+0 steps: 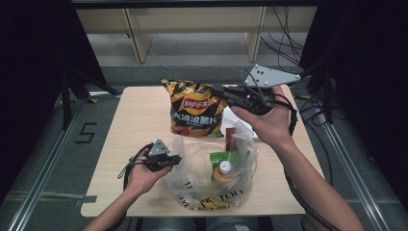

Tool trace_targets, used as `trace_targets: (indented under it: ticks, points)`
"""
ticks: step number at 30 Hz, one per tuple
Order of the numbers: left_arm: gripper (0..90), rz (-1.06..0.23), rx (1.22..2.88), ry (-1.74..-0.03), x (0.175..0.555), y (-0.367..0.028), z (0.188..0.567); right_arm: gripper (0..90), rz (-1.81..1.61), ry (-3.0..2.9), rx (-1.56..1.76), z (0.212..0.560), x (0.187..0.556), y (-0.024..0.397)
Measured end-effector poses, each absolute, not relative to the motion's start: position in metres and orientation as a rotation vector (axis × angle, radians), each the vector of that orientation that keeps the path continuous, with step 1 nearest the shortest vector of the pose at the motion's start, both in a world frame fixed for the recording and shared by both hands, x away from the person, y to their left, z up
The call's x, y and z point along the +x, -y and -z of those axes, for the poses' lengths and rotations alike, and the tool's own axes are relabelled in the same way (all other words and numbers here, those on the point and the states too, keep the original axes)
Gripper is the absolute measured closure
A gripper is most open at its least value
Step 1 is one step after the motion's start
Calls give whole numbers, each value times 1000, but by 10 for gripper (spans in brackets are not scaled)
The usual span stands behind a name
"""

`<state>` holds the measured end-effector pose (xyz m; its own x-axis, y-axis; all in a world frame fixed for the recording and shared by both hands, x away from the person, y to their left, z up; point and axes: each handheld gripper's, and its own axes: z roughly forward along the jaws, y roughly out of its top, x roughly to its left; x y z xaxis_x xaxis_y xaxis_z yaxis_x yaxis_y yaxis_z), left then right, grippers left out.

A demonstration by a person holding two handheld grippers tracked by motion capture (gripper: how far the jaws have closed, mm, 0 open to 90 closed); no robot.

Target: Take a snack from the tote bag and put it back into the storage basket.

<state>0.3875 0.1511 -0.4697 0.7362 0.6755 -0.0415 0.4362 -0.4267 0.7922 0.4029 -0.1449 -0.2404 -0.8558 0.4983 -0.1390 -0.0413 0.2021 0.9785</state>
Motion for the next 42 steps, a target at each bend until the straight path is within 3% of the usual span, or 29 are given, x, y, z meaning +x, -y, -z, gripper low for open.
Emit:
trace_targets:
  ticks: [42]
  points:
    - [822,-367,2097,-823,386,-148,473,900,-1759,-1913,468,205,412,157]
